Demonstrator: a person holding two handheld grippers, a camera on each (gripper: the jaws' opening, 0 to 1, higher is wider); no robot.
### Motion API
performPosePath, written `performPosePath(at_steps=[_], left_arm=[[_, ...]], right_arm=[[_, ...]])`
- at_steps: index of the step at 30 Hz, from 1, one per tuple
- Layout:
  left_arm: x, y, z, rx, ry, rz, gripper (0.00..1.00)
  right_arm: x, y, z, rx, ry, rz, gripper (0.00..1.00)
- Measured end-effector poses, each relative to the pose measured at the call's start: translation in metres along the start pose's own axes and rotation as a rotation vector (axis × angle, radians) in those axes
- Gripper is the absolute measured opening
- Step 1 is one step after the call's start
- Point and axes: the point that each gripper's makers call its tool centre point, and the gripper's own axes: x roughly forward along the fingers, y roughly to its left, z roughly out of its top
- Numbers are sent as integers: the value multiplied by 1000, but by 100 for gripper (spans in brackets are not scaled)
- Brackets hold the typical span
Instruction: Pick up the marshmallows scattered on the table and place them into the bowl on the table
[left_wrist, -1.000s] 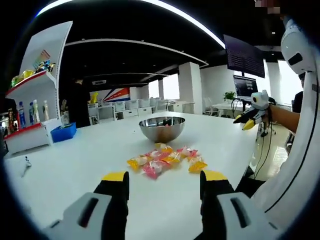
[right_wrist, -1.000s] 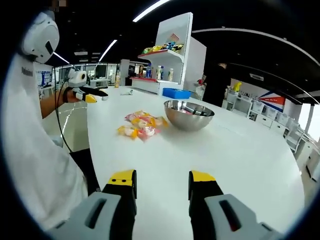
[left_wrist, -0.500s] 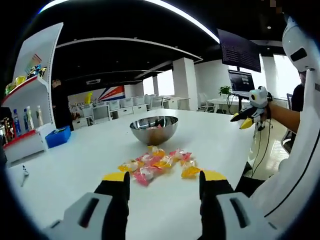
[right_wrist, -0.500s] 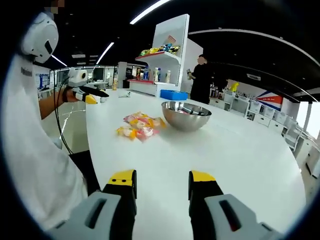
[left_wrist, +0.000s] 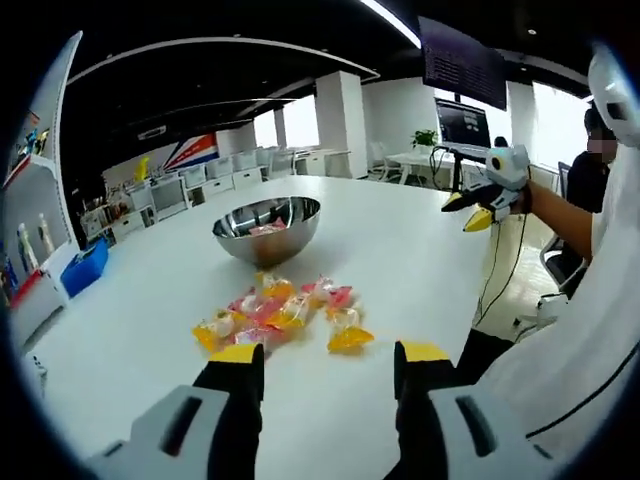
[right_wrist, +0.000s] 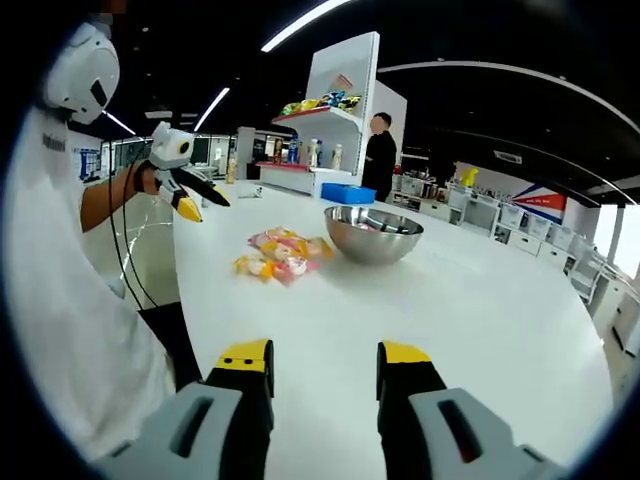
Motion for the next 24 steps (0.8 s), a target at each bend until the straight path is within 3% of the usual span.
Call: performPosePath(at_steps=[6,10,13,24], left_arm=[[27,-14,-3,-33,62,-50,52],[45,-15,-4,-19,62,-44,50],[58,-18,-9,-6,96,-41,49],[87,-20,-16,-49,128,-35,48]], right_arm=[[-1,-2,-2,-1,2,-15,40],[-4,-7,-2,11,-5,-31,40],[-7,-8,-4,13,-1,-35,40],[-12,-11,-12,27,4,-44,40]])
